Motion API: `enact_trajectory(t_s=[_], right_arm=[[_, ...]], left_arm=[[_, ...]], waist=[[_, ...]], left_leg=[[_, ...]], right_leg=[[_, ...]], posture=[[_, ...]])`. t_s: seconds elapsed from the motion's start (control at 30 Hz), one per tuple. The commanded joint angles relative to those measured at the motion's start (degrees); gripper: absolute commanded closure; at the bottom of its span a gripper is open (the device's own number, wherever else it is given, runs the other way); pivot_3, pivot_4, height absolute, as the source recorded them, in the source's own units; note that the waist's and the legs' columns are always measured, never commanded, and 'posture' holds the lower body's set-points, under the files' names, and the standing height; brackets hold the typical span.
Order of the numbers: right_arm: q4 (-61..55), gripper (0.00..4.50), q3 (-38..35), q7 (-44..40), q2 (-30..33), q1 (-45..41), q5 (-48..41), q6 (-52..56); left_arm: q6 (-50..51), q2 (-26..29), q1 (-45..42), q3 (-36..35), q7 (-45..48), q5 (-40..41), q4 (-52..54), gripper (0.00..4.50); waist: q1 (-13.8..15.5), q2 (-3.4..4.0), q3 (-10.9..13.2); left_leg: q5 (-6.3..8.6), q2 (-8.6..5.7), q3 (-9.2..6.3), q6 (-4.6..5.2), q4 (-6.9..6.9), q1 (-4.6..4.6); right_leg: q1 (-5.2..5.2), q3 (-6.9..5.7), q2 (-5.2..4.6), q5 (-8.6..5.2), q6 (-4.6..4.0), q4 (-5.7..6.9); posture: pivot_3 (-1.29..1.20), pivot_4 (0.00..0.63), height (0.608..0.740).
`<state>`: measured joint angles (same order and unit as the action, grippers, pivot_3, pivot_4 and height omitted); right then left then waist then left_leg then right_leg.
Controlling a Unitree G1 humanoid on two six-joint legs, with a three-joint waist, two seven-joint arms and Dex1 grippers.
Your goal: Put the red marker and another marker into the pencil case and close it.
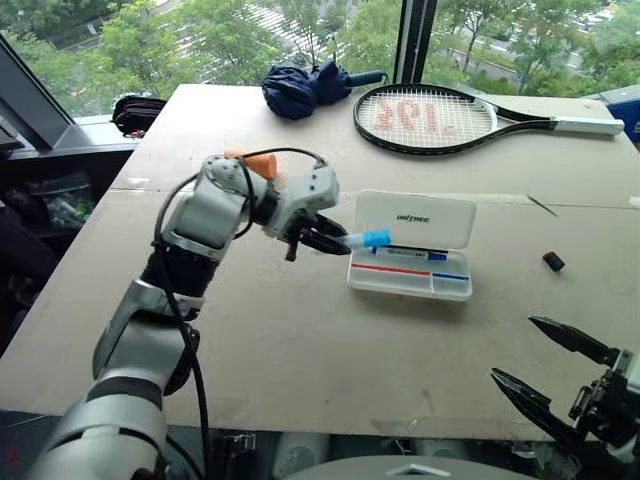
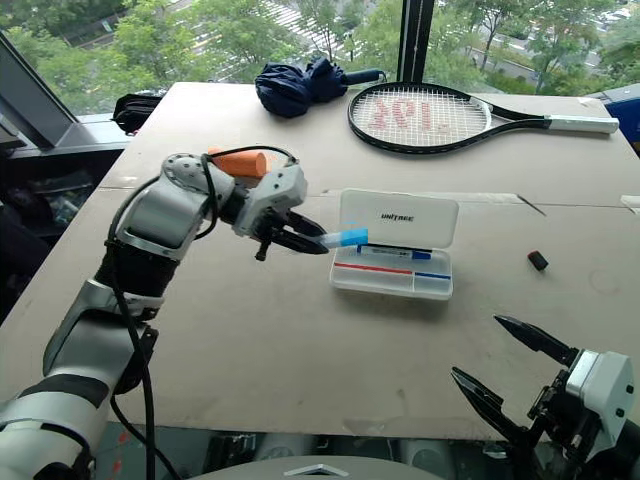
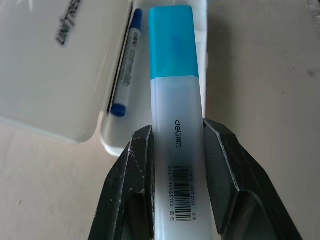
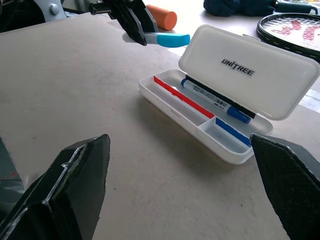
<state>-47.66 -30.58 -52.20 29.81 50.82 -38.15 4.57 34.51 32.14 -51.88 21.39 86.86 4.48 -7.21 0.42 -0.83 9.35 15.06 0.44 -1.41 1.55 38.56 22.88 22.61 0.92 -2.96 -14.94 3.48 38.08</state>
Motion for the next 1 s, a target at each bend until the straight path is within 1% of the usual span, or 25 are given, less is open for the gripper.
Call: enact_trajectory(t_s=[0.03, 0.13, 0.27, 0.47, 0.63, 0.67, 0.7, 0.73, 0.8, 0.83, 0.87, 0.93, 1.0], right_arm=[[-1.80, 0.00, -2.98, -1.17, -0.47, 1.60, -0.56, -2.05], [-1.11, 0.00, -4.46, -2.20, -0.42, 2.45, -0.78, -2.69], [-0.59, 0.00, -6.13, -3.10, -0.07, 2.73, -1.13, -2.72], [-1.72, 0.00, -6.01, -2.48, -0.43, 2.95, -0.85, -2.32], [-2.87, 0.00, -5.98, -2.15, -1.24, 4.13, -0.92, -2.44], [-3.01, 0.00, -6.04, -2.17, -1.42, 4.36, -0.94, -2.48], [-3.13, 0.00, -6.11, -2.16, -1.59, 4.61, -0.98, -2.51], [-3.20, 0.00, -6.18, -2.15, -1.73, 4.89, -1.04, -2.57], [-3.28, 0.00, -6.30, -2.15, -1.90, 5.25, -1.14, -2.66], [-3.27, 0.00, -6.43, -2.23, -1.99, 5.42, -1.27, -2.70], [-3.22, 0.00, -6.59, -2.36, -2.05, 5.57, -1.39, -2.79], [-3.05, 0.00, -6.87, -2.43, -1.97, 5.62, -1.60, -2.80], [-2.82, 0.00, -7.00, -1.34, -1.74, 4.84, -1.44, -2.31]], left_arm=[[1.30, -2.03, -1.78, 2.99, -2.41, -0.99, 1.57, 3.74], [1.90, -3.21, -1.94, 6.16, -3.70, -2.31, 1.60, 3.74], [4.17, -5.13, -2.87, 8.58, -5.83, -2.88, 2.26, 3.74], [8.98, -6.17, -3.30, 11.66, -7.58, -2.94, 6.37, 3.74], [7.34, -6.81, -3.13, 13.28, -9.46, -3.88, 4.68, 3.74], [6.82, -6.90, -3.10, 13.38, -9.76, -3.97, 4.27, 2.71], [6.28, -6.91, -3.09, 13.49, -9.78, -3.99, 3.89, 2.39], [5.81, -6.92, -3.01, 13.45, -9.95, -4.05, 3.55, 1.82], [5.01, -6.78, -2.86, 13.30, -10.04, -4.11, 3.01, 0.94], [4.59, -6.59, -2.74, 13.18, -10.06, -4.13, 2.80, 0.41], [4.35, -6.45, -2.64, 13.05, -10.14, -4.14, 2.71, 0.05], [4.23, -6.07, -2.39, 12.56, -10.04, -3.94, 2.83, 0.05], [4.26, -5.58, -1.73, 10.50, -9.72, -2.30, 3.67, 0.05]], waist=[[-0.30, 0.02, 0.00], [-0.33, 0.04, 0.00], [-0.10, 0.06, 0.01], [0.27, 0.07, 0.01], [0.32, 0.09, 0.01], [0.31, 0.09, 0.01], [0.32, 0.09, 0.01], [0.32, 0.09, 0.01], [0.33, 0.09, 0.01], [0.32, 0.09, 0.01], [0.33, 0.09, 0.01], [0.33, 0.09, 0.01], [0.33, 0.09, 0.01]], left_leg=[[0.00, -0.01, 0.00, 0.00, 0.00, -0.02], [0.00, -0.02, -0.03, 0.00, -0.01, -0.02], [0.00, -0.02, -0.01, 0.00, -0.01, 0.00], [0.00, -0.02, 0.00, 0.00, -0.01, 0.02], [0.00, 0.00, -0.01, 0.00, -0.01, 0.02], [0.00, 0.00, -0.01, 0.00, -0.01, 0.02], [0.00, 0.00, 0.00, 0.00, -0.01, 0.02], [0.00, 0.00, 0.00, 0.00, -0.01, 0.03], [0.00, 0.00, 0.00, 0.00, -0.01, 0.03], [0.00, 0.00, -0.01, 0.00, -0.01, 0.02], [0.00, 0.00, -0.01, 0.00, -0.01, 0.02], [0.00, 0.00, 0.00, 0.00, -0.01, 0.03], [0.00, 0.02, 0.00, 0.00, -0.01, 0.03]], right_leg=[[0.00, 0.01, 0.04, 0.00, 0.00, 0.01], [0.02, -0.02, 0.09, -0.01, -0.01, 0.02], [0.04, 0.00, 0.10, -0.01, -0.01, 0.01], [0.04, 0.01, 0.07, -0.01, -0.01, -0.02], [0.04, 0.01, 0.07, -0.01, -0.02, -0.02], [0.04, 0.00, 0.07, -0.02, -0.02, -0.02], [0.04, 0.01, 0.07, -0.02, -0.02, -0.03], [0.04, 0.01, 0.07, -0.02, -0.02, -0.03], [0.04, 0.01, 0.07, -0.02, -0.02, -0.04], [0.04, 0.00, 0.07, -0.02, -0.02, -0.04], [0.04, 0.00, 0.07, -0.02, -0.02, -0.04], [0.04, 0.01, 0.07, -0.02, -0.02, -0.04], [0.04, 0.01, 0.07, -0.02, -0.02, -0.04]], posture=[[0.00, 0.150, 0.730], [0.00, 0.150, 0.730], [0.00, 0.150, 0.730], [0.00, 0.150, 0.730], [0.00, 0.150, 0.730], [0.00, 0.150, 0.730], [0.00, 0.150, 0.730], [0.00, 0.150, 0.730], [0.00, 0.150, 0.730], [0.00, 0.150, 0.730], [0.00, 0.150, 0.730], [0.00, 0.150, 0.730], [0.00, 0.150, 0.730]])
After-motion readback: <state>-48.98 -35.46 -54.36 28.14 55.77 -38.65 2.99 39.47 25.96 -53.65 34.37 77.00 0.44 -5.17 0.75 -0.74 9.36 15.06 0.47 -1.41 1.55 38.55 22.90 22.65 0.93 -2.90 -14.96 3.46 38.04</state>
